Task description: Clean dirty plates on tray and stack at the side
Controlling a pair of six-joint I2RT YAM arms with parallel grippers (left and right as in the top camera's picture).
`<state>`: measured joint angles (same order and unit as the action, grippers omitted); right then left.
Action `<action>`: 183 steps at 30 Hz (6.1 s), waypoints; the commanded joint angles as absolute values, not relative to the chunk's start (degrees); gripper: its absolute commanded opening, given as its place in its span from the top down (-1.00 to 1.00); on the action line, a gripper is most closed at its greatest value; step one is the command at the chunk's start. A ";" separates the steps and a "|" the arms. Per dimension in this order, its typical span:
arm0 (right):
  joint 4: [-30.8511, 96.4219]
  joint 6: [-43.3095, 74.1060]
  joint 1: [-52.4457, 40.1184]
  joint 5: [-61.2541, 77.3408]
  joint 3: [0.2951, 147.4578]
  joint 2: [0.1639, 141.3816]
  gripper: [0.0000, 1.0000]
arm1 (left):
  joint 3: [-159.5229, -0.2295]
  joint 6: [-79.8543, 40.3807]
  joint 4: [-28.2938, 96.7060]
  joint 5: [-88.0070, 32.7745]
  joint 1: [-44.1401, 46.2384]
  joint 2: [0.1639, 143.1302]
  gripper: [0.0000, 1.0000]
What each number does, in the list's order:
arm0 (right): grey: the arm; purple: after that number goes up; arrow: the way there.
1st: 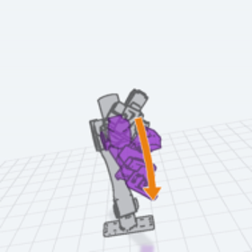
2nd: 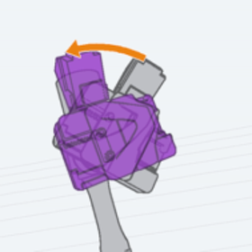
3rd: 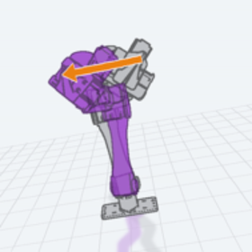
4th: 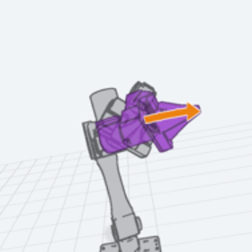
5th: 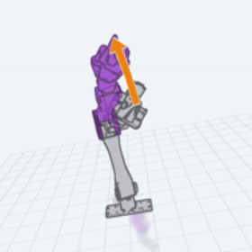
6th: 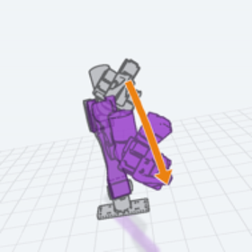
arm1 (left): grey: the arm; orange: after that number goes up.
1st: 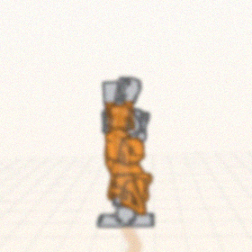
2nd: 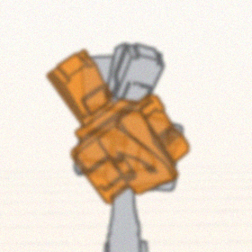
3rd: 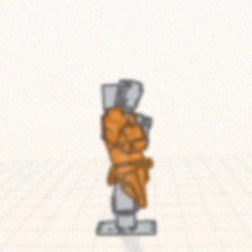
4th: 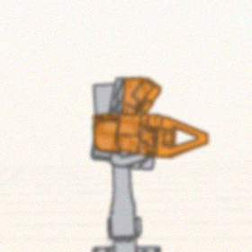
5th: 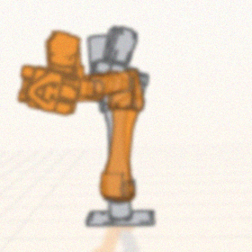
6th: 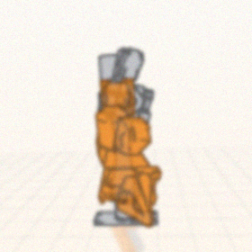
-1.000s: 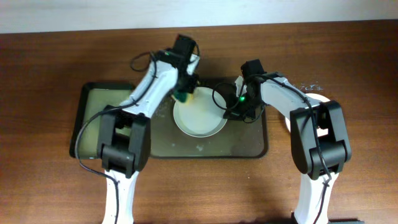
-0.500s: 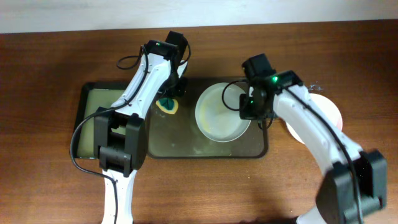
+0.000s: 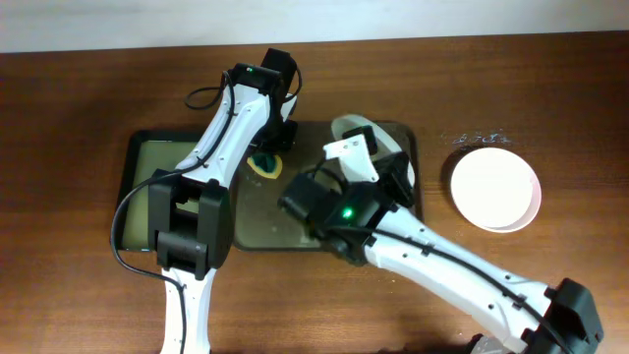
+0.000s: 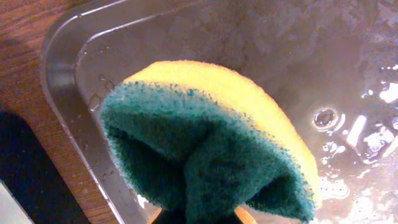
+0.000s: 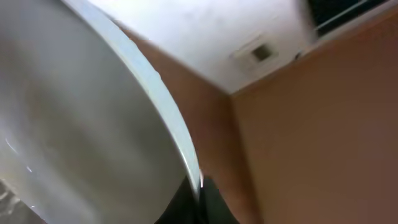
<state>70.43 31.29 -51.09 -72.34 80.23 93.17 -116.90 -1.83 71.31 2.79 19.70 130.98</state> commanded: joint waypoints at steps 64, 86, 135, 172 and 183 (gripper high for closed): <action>64.60 14.50 21.56 8.38 77.80 95.07 -0.97 | -129.10 -3.68 83.59 2.83 9.65 127.39 1.00; 65.76 13.72 7.81 5.34 80.73 93.10 -0.97 | -117.78 0.62 85.86 0.82 -11.97 126.56 -0.99; 10.87 4.69 -3.05 2.92 10.04 0.21 -0.97 | -143.65 -0.62 83.00 -22.72 -10.28 122.06 -0.99; 4.23 4.89 -3.05 4.01 0.32 0.21 -0.97 | -143.15 -0.62 83.05 -22.72 -10.11 117.43 -0.99; 4.23 4.89 -3.05 4.01 0.32 0.21 -0.97 | -97.30 -0.14 76.62 -15.18 -10.11 75.18 -0.99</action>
<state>4.10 4.73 -2.57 3.07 0.71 0.64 -107.66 -0.27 80.55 -19.44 -10.09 83.20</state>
